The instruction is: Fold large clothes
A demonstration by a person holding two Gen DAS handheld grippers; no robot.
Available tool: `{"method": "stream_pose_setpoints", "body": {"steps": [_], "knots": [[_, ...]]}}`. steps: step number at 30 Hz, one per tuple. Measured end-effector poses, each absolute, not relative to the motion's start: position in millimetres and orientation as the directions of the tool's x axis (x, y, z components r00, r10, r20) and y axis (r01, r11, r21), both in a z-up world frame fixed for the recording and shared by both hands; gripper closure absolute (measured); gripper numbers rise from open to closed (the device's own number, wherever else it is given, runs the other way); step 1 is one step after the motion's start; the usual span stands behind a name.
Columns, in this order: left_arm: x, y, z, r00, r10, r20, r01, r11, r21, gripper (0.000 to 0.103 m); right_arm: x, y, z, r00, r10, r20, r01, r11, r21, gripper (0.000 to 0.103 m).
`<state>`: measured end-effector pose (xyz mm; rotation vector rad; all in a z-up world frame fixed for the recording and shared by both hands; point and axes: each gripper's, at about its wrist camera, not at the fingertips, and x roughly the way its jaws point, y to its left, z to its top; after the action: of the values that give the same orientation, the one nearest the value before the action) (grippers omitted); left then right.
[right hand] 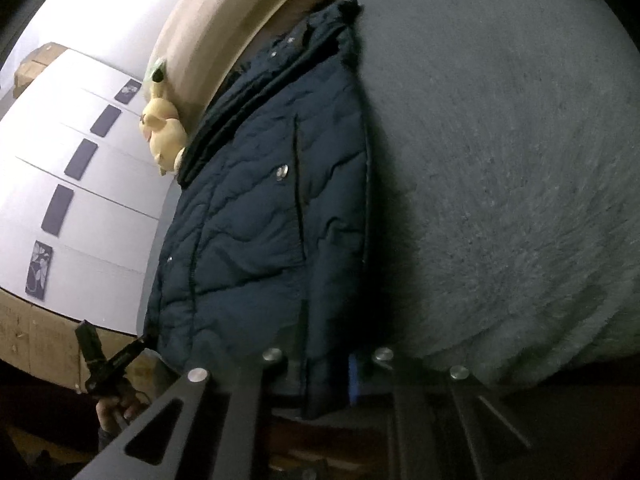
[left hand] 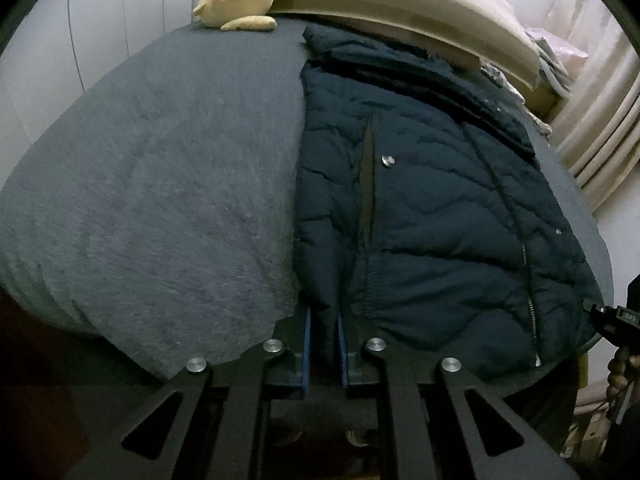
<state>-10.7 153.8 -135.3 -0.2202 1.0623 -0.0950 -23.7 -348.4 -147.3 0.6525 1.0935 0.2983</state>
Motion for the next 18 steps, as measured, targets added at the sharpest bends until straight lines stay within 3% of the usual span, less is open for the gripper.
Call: {"method": "stream_pose_setpoints", "body": {"steps": [18], "knots": [[-27.8, 161.7, -110.2, 0.522, -0.206, -0.828, 0.021, 0.973, -0.229, 0.092, -35.5, -358.9, -119.8, 0.457, 0.557, -0.693, 0.054, 0.761, 0.647, 0.090]]}}
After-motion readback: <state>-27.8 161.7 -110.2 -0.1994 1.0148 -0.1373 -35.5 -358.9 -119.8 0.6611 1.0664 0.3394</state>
